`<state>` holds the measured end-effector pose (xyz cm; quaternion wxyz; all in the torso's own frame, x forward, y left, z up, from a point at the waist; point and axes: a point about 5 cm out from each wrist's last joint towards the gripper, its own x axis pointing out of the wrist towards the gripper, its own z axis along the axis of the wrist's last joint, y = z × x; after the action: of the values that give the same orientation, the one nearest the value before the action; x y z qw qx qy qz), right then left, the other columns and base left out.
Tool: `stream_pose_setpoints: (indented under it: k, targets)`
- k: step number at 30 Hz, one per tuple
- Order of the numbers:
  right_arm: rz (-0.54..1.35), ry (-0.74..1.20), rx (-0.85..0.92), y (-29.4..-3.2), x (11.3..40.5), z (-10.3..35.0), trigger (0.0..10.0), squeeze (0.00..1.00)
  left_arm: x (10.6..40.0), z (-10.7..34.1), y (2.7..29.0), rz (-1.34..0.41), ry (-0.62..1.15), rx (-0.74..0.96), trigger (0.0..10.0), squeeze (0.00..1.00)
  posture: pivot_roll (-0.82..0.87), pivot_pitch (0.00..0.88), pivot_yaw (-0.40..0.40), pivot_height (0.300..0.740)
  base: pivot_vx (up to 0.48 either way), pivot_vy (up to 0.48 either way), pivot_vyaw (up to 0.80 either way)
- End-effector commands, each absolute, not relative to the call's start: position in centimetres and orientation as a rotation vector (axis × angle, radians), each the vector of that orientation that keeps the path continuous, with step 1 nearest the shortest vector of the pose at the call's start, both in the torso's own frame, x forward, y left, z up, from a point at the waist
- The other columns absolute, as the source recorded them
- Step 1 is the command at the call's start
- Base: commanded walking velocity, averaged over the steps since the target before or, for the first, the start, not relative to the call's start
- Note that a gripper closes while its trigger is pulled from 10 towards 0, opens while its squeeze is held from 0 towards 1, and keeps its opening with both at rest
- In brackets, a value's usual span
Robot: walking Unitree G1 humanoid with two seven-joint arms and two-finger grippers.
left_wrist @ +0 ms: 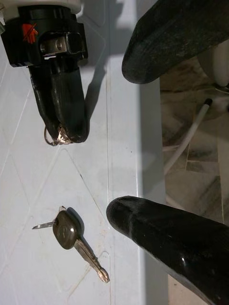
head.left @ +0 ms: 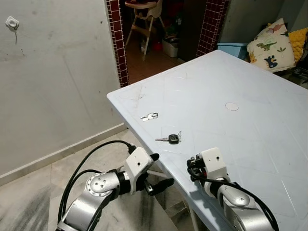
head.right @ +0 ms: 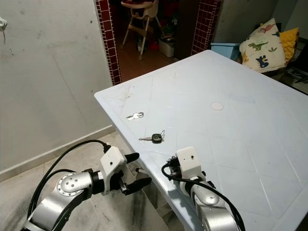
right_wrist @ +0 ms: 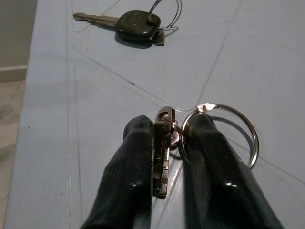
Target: Hang keys on a hook
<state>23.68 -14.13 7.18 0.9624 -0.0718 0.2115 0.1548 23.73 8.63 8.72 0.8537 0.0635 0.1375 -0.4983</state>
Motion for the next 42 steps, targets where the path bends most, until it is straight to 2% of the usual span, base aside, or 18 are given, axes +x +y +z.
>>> stream_pose_setpoints:
  k: [1,19,29,33,36,37,38,40,42]
  targets:
    - [0.282,0.476,-0.147,-14.9,23.4,6.3,0.0,0.0,24.0,8.9,8.7,-1.04,0.283,0.155,10.0,0.0,0.03,0.0,-0.005,0.74,0.0,0.0,0.0]
    - [0.257,0.399,-0.179,-15.4,24.2,7.1,0.0,0.0,24.2,8.9,8.6,-1.029,0.267,0.163,10.0,0.0,0.03,0.0,-0.008,0.74,0.0,0.0,0.0]
    - [0.272,0.173,-0.141,-15.0,26.1,11.5,0.0,0.0,24.9,9.2,8.7,-0.994,0.241,0.167,10.0,0.0,0.03,0.0,-0.01,0.74,0.0,0.0,0.0]
    - [0.352,0.011,-0.148,-13.9,26.5,14.7,0.0,0.0,25.0,9.2,8.7,-0.985,0.235,0.166,10.0,0.0,0.03,0.0,-0.01,0.74,0.0,0.0,0.0]
    - [0.401,-0.063,-0.079,-13.2,26.5,16.3,0.1,0.0,25.1,9.3,8.6,-0.974,0.225,0.163,10.0,0.0,0.03,0.0,-0.01,0.74,0.0,0.0,0.0]
    - [0.422,-0.093,-0.014,-12.9,26.4,16.9,3.4,0.0,25.1,9.4,8.5,-0.968,0.218,0.163,10.0,0.0,0.03,0.0,-0.01,0.74,0.0,0.0,0.0]
    - [0.431,-0.11,0.02,-12.8,26.3,17.2,3.4,0.0,25.1,9.4,8.5,-0.966,0.215,0.164,10.0,0.0,0.03,0.0,-0.01,0.74,0.0,0.0,0.0]
    - [0.474,-0.098,0.177,-12.4,26.1,17.5,10.0,0.0,25.4,9.6,8.6,-0.944,0.193,0.161,10.0,0.0,0.03,0.0,-0.01,0.74,0.0,0.0,0.0]
    - [0.501,-0.093,0.306,-12.2,25.8,17.6,10.0,0.0,25.7,10.0,8.7,-0.917,0.17,0.158,10.0,0.0,0.03,0.0,-0.01,0.74,0.0,0.0,0.0]
